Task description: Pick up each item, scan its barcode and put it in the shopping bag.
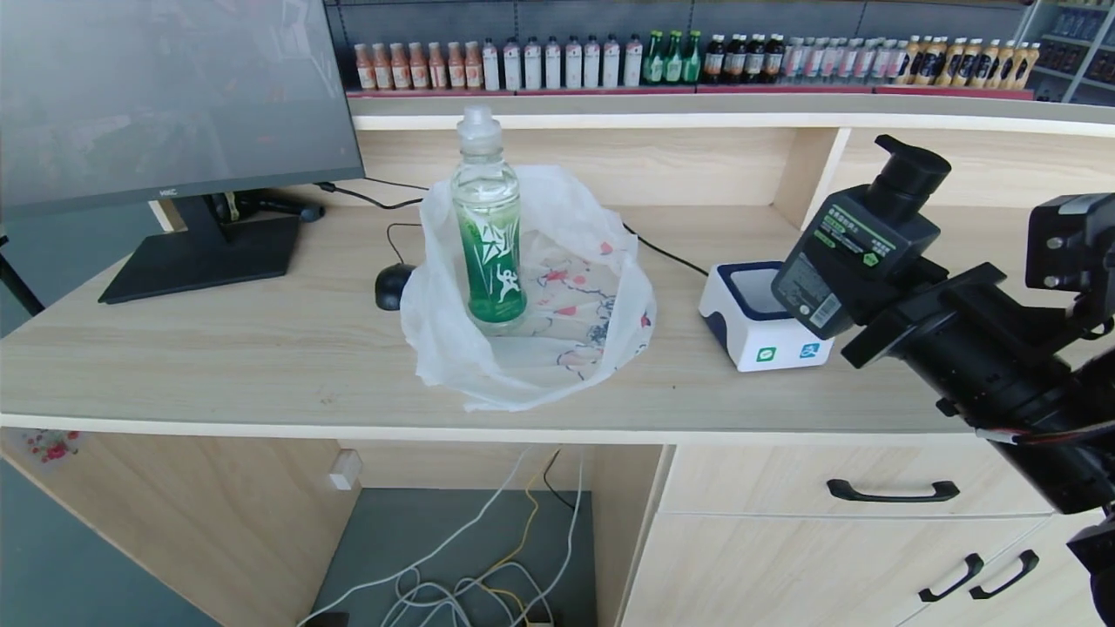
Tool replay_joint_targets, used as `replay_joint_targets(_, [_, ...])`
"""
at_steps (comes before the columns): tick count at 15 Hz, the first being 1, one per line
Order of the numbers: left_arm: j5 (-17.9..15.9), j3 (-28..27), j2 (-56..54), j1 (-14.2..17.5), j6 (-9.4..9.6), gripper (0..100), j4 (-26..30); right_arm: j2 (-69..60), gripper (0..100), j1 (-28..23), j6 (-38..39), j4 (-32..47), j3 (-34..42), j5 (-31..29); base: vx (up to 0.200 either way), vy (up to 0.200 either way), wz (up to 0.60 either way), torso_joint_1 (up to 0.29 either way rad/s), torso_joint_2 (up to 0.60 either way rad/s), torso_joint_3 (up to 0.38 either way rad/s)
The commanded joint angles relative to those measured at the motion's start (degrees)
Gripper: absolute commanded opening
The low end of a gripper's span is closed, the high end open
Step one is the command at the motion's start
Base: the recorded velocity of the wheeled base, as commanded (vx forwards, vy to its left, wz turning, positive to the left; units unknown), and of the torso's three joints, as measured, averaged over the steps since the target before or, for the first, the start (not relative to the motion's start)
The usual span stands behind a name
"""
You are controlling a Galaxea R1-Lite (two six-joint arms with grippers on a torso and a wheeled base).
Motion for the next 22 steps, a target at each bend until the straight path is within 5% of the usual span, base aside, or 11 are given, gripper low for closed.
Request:
replay_joint_targets(1, [0.0, 0.0, -0.02, 0.0, -0.02, 100, -0.02, -0.01, 0, 0.13, 0.05, -0.01, -0.03, 0.08, 0.0, 0.2, 0.0, 0.002, 0.01, 0.002])
replay_joint_targets(9, [0.0, 0.0, -0.02, 0.0, 0.06, 100, -0.02, 1.39, 0, 1.45, 0.32, -0.01, -2.75, 0.08, 0.0, 0.2, 0.0, 0.003, 0.0, 0.004])
replay_joint_targets(22, [0.0, 0.0, -0.02, 0.0, 0.15, 100, -0.02, 10.8, 0, 2.68, 0.84, -0.01, -18.05, -0.54, 0.0, 0.0, 0.0, 0.0, 0.0, 0.0])
